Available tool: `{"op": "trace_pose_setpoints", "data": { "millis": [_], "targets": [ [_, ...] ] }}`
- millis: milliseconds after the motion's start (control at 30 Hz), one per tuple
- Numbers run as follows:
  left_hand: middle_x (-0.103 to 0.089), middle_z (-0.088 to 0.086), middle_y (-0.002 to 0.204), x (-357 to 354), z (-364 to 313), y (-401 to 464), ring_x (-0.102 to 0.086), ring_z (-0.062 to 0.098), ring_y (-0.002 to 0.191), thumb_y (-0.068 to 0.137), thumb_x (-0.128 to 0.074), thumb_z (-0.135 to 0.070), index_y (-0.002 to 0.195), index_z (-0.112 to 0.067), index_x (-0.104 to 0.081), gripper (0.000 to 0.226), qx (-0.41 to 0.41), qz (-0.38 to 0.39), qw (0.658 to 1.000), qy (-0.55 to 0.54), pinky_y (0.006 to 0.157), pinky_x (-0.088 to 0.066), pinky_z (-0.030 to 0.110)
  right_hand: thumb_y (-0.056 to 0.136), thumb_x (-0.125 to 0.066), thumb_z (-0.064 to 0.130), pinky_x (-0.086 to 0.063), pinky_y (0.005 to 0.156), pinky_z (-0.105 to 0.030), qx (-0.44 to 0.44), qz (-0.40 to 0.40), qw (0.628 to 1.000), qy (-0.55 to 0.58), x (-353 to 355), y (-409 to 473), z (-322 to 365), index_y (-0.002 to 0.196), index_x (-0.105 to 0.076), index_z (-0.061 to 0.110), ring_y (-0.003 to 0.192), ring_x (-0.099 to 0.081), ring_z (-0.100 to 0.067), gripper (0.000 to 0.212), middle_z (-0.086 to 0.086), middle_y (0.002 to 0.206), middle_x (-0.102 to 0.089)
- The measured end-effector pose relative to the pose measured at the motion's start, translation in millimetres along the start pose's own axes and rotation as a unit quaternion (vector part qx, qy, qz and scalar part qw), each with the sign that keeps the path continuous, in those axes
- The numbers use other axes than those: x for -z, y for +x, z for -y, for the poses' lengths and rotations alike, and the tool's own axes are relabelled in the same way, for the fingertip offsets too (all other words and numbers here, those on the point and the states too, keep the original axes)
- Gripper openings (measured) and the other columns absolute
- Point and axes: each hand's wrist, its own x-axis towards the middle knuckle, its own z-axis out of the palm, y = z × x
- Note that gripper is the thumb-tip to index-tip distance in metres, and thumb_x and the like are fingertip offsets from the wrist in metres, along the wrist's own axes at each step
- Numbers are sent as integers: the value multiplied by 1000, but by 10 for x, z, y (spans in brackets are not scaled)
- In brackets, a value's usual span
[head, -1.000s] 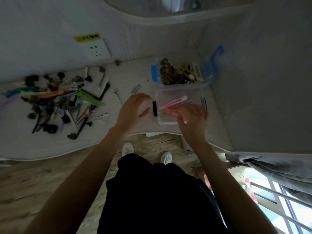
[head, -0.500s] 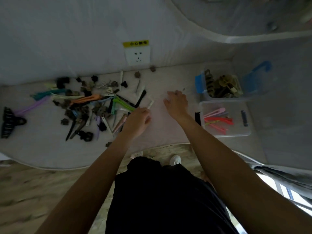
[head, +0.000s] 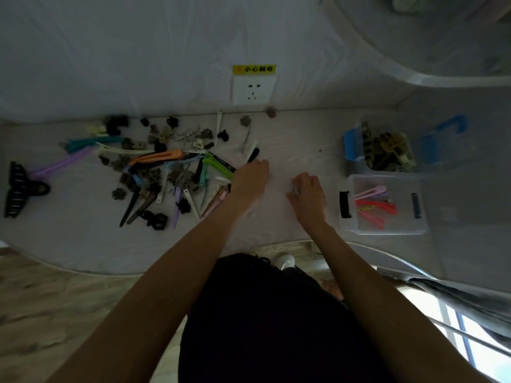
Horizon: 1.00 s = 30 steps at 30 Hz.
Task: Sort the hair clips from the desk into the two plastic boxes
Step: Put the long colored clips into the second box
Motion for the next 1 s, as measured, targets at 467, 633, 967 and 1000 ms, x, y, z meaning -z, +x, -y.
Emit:
{"op": "trace_pose_setpoints", "data": {
  "millis": [467,633,967,1000],
  "targets": [
    [-52,8,119,525,971,-171,-46,27,111,75,-66,-42,121,-16,-52,55,-78,66,995,-3,90,-38,38,88,-56,19,-39,75,-34,213,163,963,4,-174,-166,592,112,-54,3,90,-47,-29,29,-19,102,-47],
    [-61,9,113,458,1025,-62,-51,30,102,78,-69,-31,109,-15,-62,36,-146,45,987,52,86,-45,43,75,-71,24,-40,74,-38,275,187,933,-137,-304,-217,601,110,-56,2,93,-50,-34,43,-22,102,-52],
    [-63,7,111,534,987,91,-48,25,110,83,-63,-28,116,-17,-57,35,-114,42,988,94,86,-36,33,93,-47,19,-38,75,-35,165,136,966,-144,-16,45,422,109,-52,1,98,-52,-29,25,-19,104,-59],
    [-62,7,112,546,981,95,-47,25,111,84,-62,-29,116,-17,-56,35,-121,48,986,107,87,-35,33,93,-46,18,-38,76,-34,147,132,971,-138,17,65,406,114,-50,2,100,-51,-29,26,-19,107,-59]
  ]
}}
